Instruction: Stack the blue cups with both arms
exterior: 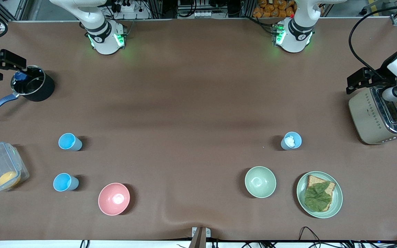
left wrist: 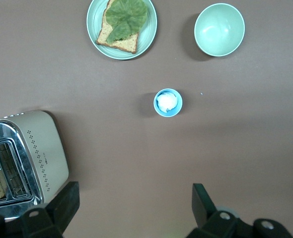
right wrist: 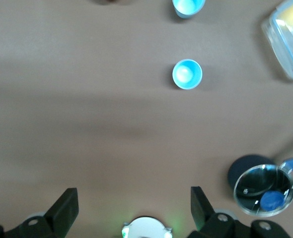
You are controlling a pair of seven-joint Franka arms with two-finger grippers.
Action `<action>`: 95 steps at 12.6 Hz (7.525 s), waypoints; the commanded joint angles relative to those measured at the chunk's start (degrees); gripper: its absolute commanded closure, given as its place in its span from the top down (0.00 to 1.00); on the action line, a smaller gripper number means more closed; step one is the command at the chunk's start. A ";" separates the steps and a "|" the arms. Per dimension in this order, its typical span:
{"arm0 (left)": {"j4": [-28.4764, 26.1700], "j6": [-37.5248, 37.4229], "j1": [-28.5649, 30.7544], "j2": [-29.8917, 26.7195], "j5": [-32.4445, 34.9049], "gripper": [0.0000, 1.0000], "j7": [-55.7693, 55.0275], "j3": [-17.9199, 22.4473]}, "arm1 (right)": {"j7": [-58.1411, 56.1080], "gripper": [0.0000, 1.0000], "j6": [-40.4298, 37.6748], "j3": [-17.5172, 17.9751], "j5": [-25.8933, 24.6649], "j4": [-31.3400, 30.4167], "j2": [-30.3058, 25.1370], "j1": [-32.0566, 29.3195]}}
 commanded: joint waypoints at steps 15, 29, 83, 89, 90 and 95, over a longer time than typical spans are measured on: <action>-24.79 34.18 -0.53 9.33 -2.65 1.00 0.15 -0.14 | 4.81 1.00 12.38 0.40 -3.37 2.73 17.19 -6.04; -28.06 50.30 -0.89 21.99 -2.56 0.58 0.33 -0.58 | 0.07 1.00 35.23 0.49 -4.24 -14.76 28.29 -7.37; -10.05 11.71 7.20 -1.56 3.06 1.00 -14.70 -12.18 | 28.08 1.00 27.36 1.64 14.75 -2.54 28.93 27.21; -8.99 11.63 8.34 -2.35 3.68 1.00 -7.86 -11.48 | -0.89 1.00 11.78 1.28 2.65 -3.07 15.24 8.64; -8.99 11.63 8.43 -2.70 3.68 1.00 -6.72 -11.21 | -1.08 1.00 11.41 1.28 0.44 -3.15 12.51 7.06; -8.99 10.40 6.85 -2.88 2.97 1.00 -0.82 -4.45 | -0.37 1.00 9.22 1.20 -6.96 -3.24 3.70 3.89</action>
